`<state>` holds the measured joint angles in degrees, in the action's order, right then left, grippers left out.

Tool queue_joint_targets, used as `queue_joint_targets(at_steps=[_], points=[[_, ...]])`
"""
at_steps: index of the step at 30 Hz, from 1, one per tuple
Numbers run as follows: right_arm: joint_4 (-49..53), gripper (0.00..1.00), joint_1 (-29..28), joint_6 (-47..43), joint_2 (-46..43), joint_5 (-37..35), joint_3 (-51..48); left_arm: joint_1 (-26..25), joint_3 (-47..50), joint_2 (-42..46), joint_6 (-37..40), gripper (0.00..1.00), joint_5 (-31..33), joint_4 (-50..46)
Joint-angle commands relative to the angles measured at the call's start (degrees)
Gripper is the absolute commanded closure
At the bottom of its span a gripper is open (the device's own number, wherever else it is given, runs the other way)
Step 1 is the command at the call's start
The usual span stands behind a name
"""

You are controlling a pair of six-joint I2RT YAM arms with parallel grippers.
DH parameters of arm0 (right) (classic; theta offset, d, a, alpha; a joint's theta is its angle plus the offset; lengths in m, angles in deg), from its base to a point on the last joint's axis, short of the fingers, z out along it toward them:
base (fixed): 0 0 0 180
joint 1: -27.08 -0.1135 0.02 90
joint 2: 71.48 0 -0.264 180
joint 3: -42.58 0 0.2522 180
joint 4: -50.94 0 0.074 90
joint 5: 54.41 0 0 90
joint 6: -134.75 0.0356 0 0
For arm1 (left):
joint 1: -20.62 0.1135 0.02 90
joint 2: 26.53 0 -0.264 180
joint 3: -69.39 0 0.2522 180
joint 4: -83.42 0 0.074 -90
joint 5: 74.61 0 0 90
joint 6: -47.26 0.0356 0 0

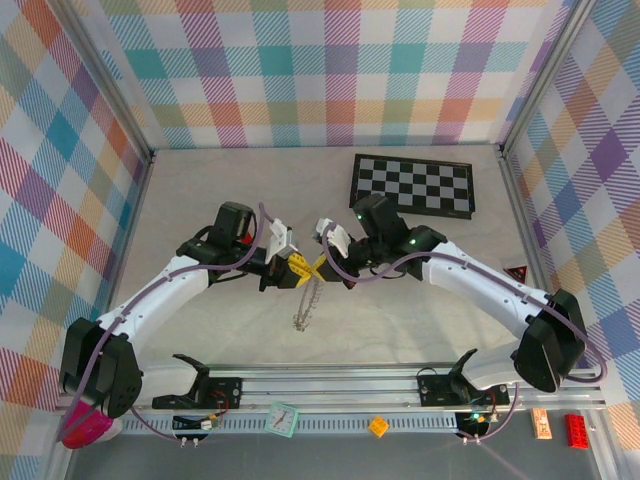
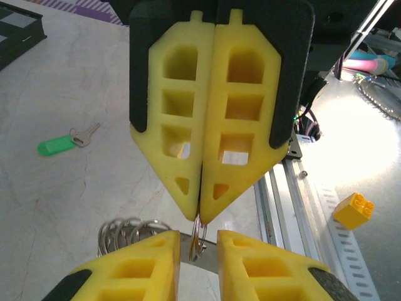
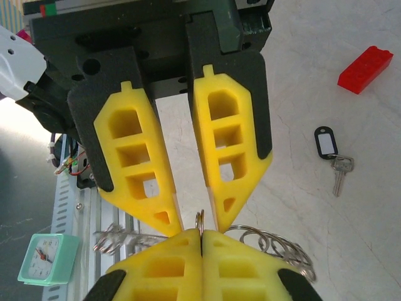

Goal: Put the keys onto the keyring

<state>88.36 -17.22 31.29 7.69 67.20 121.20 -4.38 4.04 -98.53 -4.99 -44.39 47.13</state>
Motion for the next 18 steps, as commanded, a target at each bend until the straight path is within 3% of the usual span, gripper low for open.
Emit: queue_joint_targets(at_steps=[1,6,9,12,14,18], points=[[-1.2,1.00,-0.6,-1.4,0.6,2.3,2.4,-0.5,-2.1,-0.6,2.3,0.82,-3.1,-1.5],[-1.6,1.00,-0.9,-0.7,0.9,2.1,2.6,-0.7,-2.8,-1.1,4.0,1.00,-3.1,-3.7],[-2.6,1.00,-0.8,0.5,0.4,1.0,2.2,-0.7,-2.8,-0.9,4.0,1.00,-3.1,-4.2],[-6.2,0.75,-0.5,3.6,-2.2,-5.5,-0.7,-0.8,-2.2,-0.1,0.8,1.00,-1.0,-3.1],[-9.2,0.67,0.2,6.2,-5.3,-11.6,-3.9,-0.8,-1.3,1.1,-6.1,1.00,3.7,0.3],[-13.0,0.67,0.8,13.0,-10.9,-16.8,-10.0,-0.9,0.0,2.4,-29.7,1.00,17.2,7.7]])
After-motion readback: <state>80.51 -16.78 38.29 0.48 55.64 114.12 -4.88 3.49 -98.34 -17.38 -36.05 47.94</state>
